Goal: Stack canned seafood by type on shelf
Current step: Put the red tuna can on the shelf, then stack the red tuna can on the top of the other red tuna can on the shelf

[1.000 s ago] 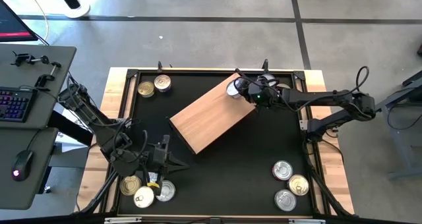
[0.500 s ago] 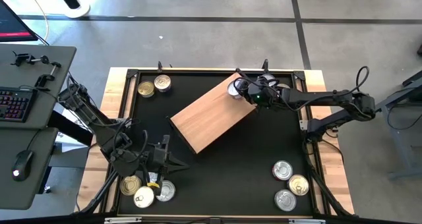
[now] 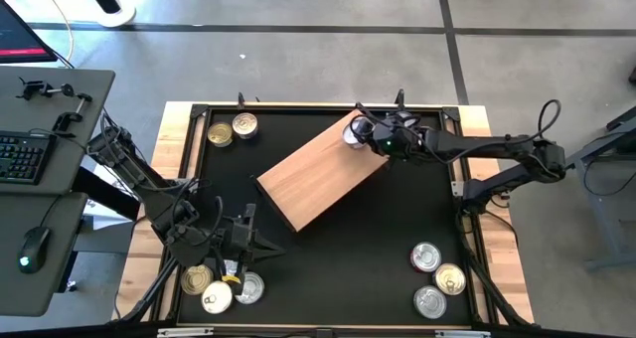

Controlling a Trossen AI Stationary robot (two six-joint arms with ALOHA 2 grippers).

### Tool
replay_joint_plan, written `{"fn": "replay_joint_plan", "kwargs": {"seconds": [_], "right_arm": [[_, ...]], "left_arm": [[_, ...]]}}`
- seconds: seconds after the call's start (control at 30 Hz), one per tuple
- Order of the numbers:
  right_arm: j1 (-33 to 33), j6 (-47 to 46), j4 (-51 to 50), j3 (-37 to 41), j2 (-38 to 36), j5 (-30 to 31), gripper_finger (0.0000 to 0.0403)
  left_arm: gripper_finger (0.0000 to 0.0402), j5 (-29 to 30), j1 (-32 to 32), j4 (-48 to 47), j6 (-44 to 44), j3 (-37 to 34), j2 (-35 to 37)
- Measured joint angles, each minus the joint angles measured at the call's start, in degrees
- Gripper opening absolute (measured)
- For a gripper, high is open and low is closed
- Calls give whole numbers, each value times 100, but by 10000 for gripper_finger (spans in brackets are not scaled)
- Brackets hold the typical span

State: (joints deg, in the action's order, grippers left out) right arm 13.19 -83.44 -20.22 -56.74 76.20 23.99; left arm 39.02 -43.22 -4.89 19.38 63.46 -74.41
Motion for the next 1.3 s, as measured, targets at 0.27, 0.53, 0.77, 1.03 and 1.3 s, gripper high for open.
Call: {"fn": "replay_joint_plan", "kwargs": {"seconds": [0.27,0.53,0.77,1.03,1.3], "right_arm": [[44,-8,-1547,-795,-2,101,262],[-30,491,-1889,-1112,-2,-41,262],[-669,2414,-2792,-1803,-82,-793,262],[-2171,2189,-4049,-2375,-105,-1015,262],[-4152,202,-4563,-1532,-60,-2003,261]], "left_arm": [[0,-2,0,0,-7,0,2],[0,-3,-51,2,-1,0,2],[0,-9,-237,51,104,0,2],[0,2,-256,143,155,0,0],[0,17,-116,672,156,-2,0]]}}
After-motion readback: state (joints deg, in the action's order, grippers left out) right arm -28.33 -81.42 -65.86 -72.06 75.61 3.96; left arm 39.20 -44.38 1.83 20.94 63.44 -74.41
